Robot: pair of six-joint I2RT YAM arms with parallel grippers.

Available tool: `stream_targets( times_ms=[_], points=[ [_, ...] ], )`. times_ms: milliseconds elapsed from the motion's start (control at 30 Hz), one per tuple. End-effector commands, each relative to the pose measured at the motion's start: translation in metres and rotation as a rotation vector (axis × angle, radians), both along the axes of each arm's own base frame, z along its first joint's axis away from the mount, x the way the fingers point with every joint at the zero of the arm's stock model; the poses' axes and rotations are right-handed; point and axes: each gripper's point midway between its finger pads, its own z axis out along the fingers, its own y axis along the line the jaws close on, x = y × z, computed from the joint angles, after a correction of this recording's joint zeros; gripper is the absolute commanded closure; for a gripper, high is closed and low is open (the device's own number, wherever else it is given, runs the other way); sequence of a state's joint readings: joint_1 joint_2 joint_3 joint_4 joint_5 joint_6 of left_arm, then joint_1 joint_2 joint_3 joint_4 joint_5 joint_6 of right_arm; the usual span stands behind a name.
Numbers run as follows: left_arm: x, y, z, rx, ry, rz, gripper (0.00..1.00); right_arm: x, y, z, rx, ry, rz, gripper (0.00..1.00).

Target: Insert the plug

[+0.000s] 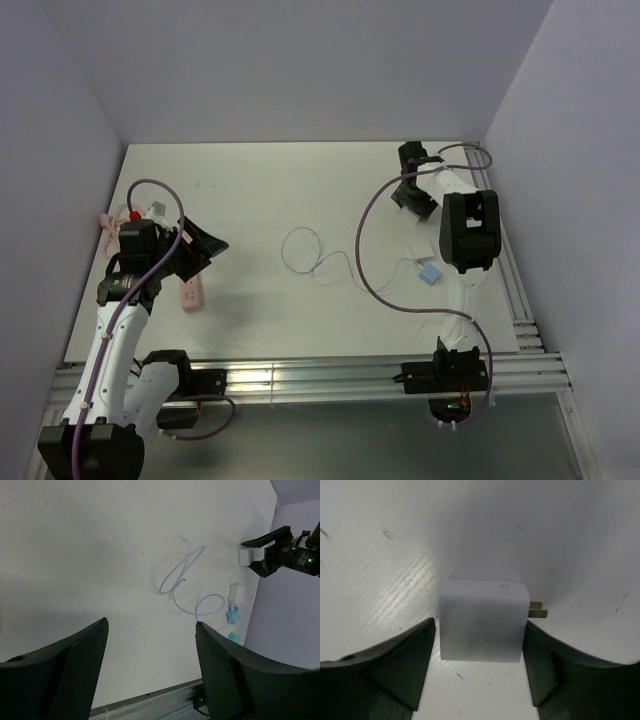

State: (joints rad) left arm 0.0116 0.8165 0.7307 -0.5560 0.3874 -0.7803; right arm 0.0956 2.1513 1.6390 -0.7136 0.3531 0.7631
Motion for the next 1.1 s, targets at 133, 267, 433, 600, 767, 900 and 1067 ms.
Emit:
stream_targets(
  times_ms=[133, 267, 433, 600, 767, 900, 1067],
  points=[
    [0.005, -0.005, 0.022, -0.003, -0.093, -0.041, 0.27, 0.018, 0.0, 0.026, -0.007, -0.049, 0.089, 0.78],
    [0.001, -0.013, 0.034, -0.009, -0.154, -0.104, 0.31, 0.01, 0.004, 0.044, 0.0, -0.104, 0.17, 1.0],
    [-0.002, -0.031, 0.048, -0.093, -0.232, -0.206, 0.42, -0.007, 0.047, 0.065, 0.129, -0.22, 0.352, 1.0],
    [0.001, -0.043, 0.07, -0.131, -0.338, -0.291, 0.45, -0.034, 0.124, 0.106, 0.385, -0.403, 0.644, 1.0],
    [-0.006, -0.052, 0.101, -0.154, -0.51, -0.363, 0.37, -0.102, 0.219, 0.148, 0.817, -0.483, 0.986, 1.0],
    [-0.02, -0.059, 0.134, -0.134, -0.675, -0.454, 0.26, -0.167, 0.26, 0.223, 1.234, -0.621, 1.188, 1.0],
    [-0.047, -0.07, 0.167, -0.099, -0.879, -0.617, 0.2, -0.227, 0.276, 0.257, 1.392, -0.596, 1.341, 1.0]
  ],
)
